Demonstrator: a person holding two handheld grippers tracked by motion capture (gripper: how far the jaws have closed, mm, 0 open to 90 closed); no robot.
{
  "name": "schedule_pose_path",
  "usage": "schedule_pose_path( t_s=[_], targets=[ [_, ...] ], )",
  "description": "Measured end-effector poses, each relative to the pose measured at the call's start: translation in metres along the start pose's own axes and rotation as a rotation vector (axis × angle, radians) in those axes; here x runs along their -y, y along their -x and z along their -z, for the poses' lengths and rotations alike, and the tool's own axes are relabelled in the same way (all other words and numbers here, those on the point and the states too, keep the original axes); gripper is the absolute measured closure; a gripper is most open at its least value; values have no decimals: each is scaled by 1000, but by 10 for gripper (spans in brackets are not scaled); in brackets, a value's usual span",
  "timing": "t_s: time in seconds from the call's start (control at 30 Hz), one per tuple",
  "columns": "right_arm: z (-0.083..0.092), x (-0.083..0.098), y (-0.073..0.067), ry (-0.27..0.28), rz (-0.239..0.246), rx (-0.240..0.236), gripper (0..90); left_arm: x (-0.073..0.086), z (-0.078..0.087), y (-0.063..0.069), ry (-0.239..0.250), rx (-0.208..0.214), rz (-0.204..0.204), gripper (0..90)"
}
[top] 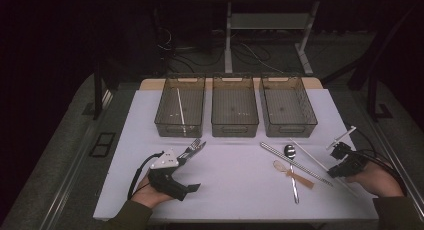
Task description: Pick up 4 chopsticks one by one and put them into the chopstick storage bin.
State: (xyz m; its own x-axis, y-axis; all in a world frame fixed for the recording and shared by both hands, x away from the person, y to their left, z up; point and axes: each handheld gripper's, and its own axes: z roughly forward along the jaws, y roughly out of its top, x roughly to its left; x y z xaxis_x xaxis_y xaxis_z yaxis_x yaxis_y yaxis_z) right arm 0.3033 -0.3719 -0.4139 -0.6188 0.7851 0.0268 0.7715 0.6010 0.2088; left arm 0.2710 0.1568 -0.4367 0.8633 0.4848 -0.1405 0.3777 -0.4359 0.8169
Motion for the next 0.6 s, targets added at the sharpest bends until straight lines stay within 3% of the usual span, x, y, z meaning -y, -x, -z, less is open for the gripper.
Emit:
schedule_pose_path(
  t_s=[0.6],
  targets=[
    [17, -2, -5, 294, 45, -93, 839, 0, 0, 0, 3, 2, 3, 0]
  ],
)
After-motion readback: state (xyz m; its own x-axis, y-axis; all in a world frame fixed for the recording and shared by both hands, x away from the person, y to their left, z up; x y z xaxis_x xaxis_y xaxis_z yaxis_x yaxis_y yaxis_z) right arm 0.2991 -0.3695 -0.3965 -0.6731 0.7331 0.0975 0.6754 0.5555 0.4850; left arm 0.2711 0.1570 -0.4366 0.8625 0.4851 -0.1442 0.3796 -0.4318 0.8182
